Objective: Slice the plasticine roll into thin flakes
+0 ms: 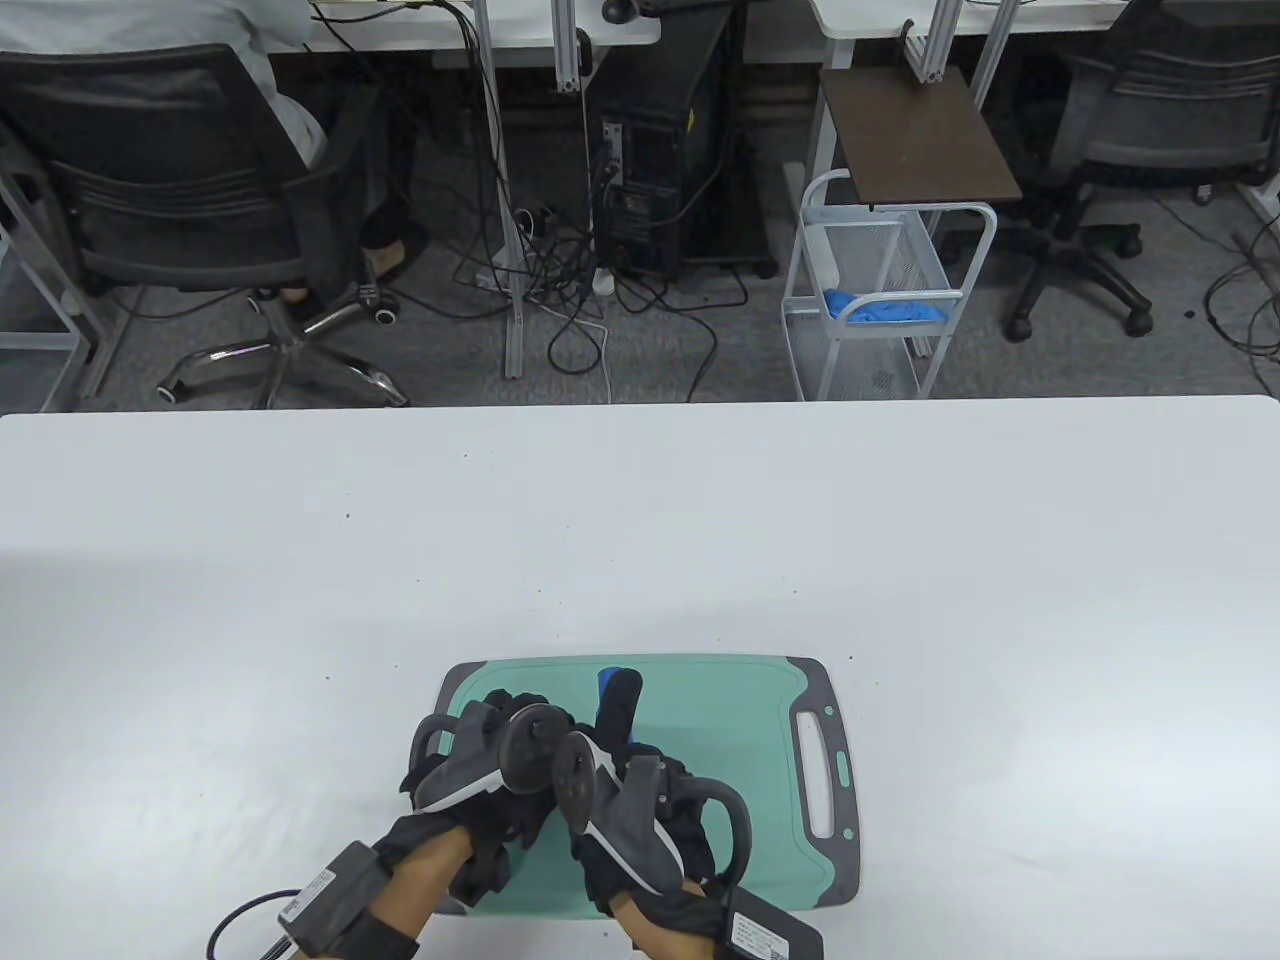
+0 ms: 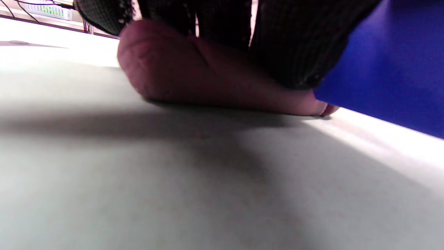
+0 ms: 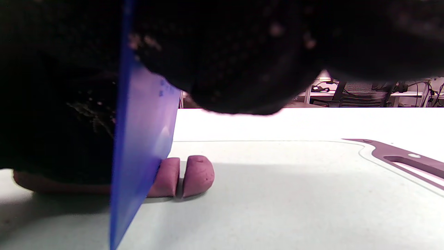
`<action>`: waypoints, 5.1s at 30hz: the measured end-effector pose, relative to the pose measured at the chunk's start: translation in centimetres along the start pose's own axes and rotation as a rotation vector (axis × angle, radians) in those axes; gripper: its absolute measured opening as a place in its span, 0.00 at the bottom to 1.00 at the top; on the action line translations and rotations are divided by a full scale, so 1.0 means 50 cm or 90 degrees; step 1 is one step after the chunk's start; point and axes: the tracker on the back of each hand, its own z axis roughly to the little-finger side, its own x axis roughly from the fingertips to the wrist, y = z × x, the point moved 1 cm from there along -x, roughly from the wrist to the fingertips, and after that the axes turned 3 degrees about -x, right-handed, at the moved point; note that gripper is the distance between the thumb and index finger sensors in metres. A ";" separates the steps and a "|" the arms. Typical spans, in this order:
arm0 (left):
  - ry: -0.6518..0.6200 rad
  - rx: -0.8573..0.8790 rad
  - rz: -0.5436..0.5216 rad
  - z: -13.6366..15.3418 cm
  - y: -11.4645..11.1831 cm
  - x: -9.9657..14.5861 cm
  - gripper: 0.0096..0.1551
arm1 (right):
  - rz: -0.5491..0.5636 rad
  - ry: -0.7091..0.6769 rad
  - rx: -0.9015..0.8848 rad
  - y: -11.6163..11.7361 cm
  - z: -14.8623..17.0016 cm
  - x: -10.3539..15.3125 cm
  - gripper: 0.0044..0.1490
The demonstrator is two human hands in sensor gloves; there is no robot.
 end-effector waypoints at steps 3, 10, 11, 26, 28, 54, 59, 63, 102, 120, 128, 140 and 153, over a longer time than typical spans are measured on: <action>0.000 0.000 0.000 0.000 0.000 0.000 0.27 | 0.003 -0.002 0.004 0.003 -0.002 0.000 0.54; 0.000 0.001 0.000 0.000 0.000 0.000 0.27 | 0.006 -0.004 0.006 0.008 -0.003 -0.001 0.54; 0.000 0.001 0.000 0.000 0.000 0.000 0.27 | 0.007 -0.005 0.006 0.009 -0.004 -0.002 0.54; 0.001 0.002 0.000 0.000 -0.001 0.001 0.27 | 0.021 -0.018 0.026 0.022 -0.012 -0.005 0.55; 0.001 0.002 0.000 0.000 -0.001 0.001 0.27 | 0.022 -0.020 0.028 0.023 -0.013 -0.006 0.55; 0.005 -0.019 0.034 0.007 0.006 0.004 0.30 | 0.007 -0.014 -0.002 0.009 0.008 -0.018 0.54; 0.009 -0.023 0.018 0.009 0.008 0.004 0.33 | 0.023 -0.016 -0.017 -0.010 0.009 -0.009 0.54; 0.017 -0.011 0.017 0.015 0.008 0.003 0.35 | 0.033 -0.023 -0.028 -0.026 0.006 0.000 0.54; 0.027 -0.016 0.009 0.018 0.009 0.004 0.27 | 0.004 -0.064 -0.005 -0.004 -0.011 0.008 0.54; 0.027 -0.013 0.010 0.019 0.009 0.004 0.27 | 0.016 -0.075 0.007 0.021 -0.017 0.001 0.54; 0.028 -0.007 0.012 0.020 0.009 0.004 0.27 | 0.017 -0.077 0.008 0.035 -0.019 -0.004 0.54; 0.028 -0.005 0.012 0.021 0.009 0.004 0.27 | 0.017 -0.073 0.007 0.046 -0.021 -0.016 0.54; 0.021 -0.015 0.070 0.027 0.017 0.006 0.29 | -0.005 -0.056 -0.017 0.035 -0.007 -0.028 0.54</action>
